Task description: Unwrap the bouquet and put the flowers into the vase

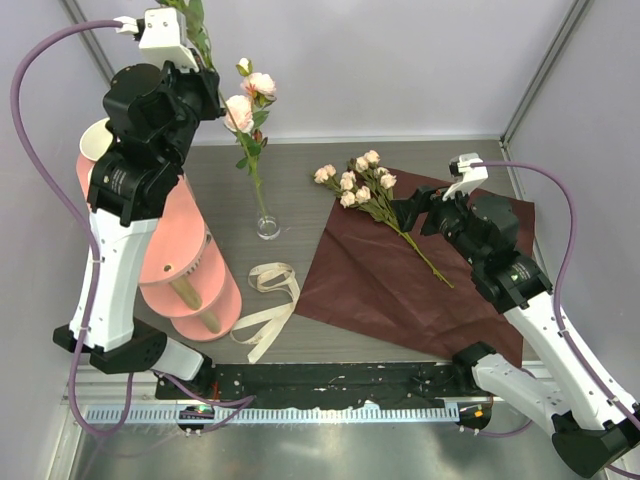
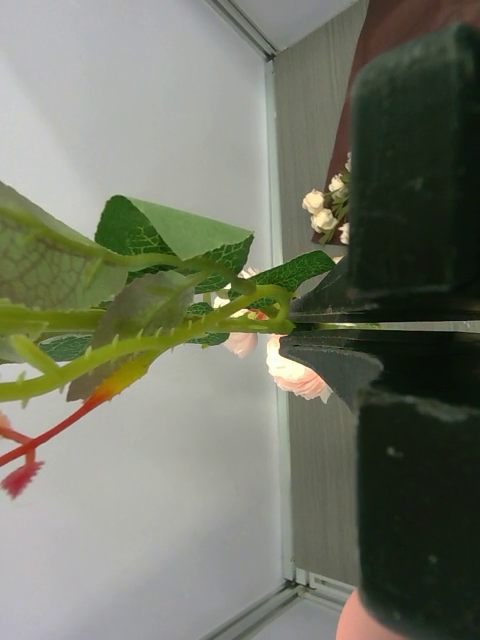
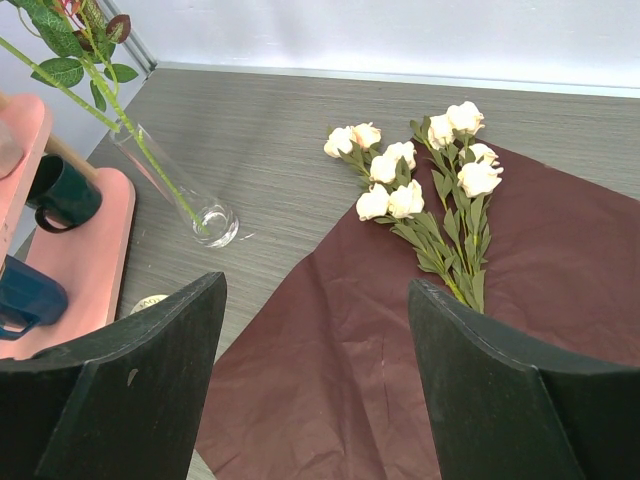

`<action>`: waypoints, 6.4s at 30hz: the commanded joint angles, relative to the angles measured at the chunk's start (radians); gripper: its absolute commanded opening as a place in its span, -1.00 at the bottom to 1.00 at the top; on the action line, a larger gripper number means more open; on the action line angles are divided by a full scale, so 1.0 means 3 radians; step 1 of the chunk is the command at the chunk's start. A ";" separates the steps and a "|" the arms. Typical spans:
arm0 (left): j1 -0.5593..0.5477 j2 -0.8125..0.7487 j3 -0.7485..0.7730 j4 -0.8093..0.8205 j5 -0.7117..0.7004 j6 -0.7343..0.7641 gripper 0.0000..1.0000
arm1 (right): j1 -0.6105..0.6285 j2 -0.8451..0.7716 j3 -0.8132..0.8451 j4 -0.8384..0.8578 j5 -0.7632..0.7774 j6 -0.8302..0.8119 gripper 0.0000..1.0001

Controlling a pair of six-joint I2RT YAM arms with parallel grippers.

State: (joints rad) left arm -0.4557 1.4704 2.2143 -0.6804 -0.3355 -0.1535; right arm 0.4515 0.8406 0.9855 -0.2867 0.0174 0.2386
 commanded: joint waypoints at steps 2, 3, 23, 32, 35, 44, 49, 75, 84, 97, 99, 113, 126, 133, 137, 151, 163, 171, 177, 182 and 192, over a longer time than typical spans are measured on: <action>0.0026 -0.0008 0.0038 0.0187 0.0070 -0.0020 -1.00 | 0.0009 -0.0010 0.0090 0.0056 0.0039 -0.0039 0.57; 0.0026 -0.0008 0.0013 0.0197 0.0065 -0.0020 -1.00 | 0.0009 -0.0010 0.0085 0.0056 0.0044 -0.0039 0.57; 0.0057 -0.0320 -0.1045 0.0728 -0.0047 -0.0071 -1.00 | 0.0009 0.0021 0.0018 0.0061 0.0029 -0.0018 0.57; 0.0057 -0.0407 -0.1750 0.0994 -0.0242 -0.0321 -1.00 | 0.0004 0.0026 -0.0038 0.0081 0.0009 0.0007 0.57; 0.0057 -0.0381 -0.1843 0.1056 -0.0282 -0.0327 -1.00 | 0.0009 0.0000 -0.0054 0.0081 0.0014 0.0012 0.57; 0.0057 -0.0356 -0.2160 0.1240 -0.0431 -0.0403 -1.00 | 0.0009 0.0010 -0.0094 0.0071 0.0009 0.0018 0.57; 0.0057 -0.0340 -0.2278 0.1296 -0.0411 -0.0511 -1.00 | 0.0009 0.0036 -0.0105 0.0076 -0.0002 0.0033 0.57; 0.0057 -0.0729 -0.2273 0.0540 -0.0104 -0.0690 0.99 | 0.0009 0.0404 -0.0161 -0.0005 0.0110 0.0238 0.57; 0.0057 -0.0744 -0.1926 -0.0175 0.0561 -0.0777 0.99 | 0.0004 0.0946 -0.0003 -0.0154 0.0653 0.0268 0.56; 0.0057 -0.1076 -0.2094 0.0115 0.2037 -0.0940 1.00 | -0.0257 0.2045 0.0151 -0.0149 0.1385 -0.0002 -0.12; 0.0057 -0.1143 -0.2205 0.0288 0.2252 -0.1083 0.99 | -0.0349 0.2264 0.0217 -0.0159 0.1261 -0.0120 -0.21; 0.0057 -0.1358 -0.2692 0.0759 0.3082 -0.1416 1.00 | -0.0329 0.2807 0.0294 0.0178 0.0709 -0.0698 -0.42; 0.0057 -0.1307 -0.2758 0.0688 0.3118 -0.1334 1.00 | -0.0308 0.3334 0.0657 0.0265 0.0735 -0.0831 -0.44; 0.0056 -0.1271 -0.2779 0.0713 0.3112 -0.1339 0.99 | -0.0303 0.3467 0.0673 0.0275 0.0796 -0.1020 -0.41; 0.0057 -0.1235 -0.2789 0.0719 0.3133 -0.1354 1.00 | -0.0329 0.3569 0.0703 0.0255 0.0745 -0.1097 -0.37; 0.0057 -0.1194 -0.2805 0.0759 0.3153 -0.1416 1.00 | -0.0278 0.3048 0.0932 -0.0015 0.0571 -0.1066 -0.90; 0.0057 -0.1199 -0.2897 0.0943 0.3220 -0.1661 1.00 | -0.0268 0.1945 0.0577 -0.0083 0.0137 -0.0576 -0.98; 0.0051 -0.1123 -0.2912 0.1122 0.3327 -0.1886 1.00 | -0.0329 0.1723 0.0555 -0.0261 0.0066 -0.0305 -0.98; 0.0046 -0.1097 -0.2907 0.1235 0.3291 -0.1983 0.99 | -0.0344 0.1387 0.0683 -0.0359 -0.0138 -0.0258 -0.98; -0.0025 -0.0985 -0.2917 0.1449 0.3327 -0.2157 0.83 | -0.0339 0.1080 0.0509 -0.0093 -0.0869 -0.0187 -0.98; -0.0710 -0.0826 -0.2794 0.1618 0.2275 -0.2060 0.55 | -0.0145 0.0415 -0.0201 0.1205 -0.1883 0.0467 -0.98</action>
State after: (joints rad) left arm -0.6373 1.2346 1.3407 -0.2810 0.5064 -0.7788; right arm 0.3859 1.0180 0.9737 -0.1452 -0.4191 0.2718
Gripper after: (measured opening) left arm 0.847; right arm 0.104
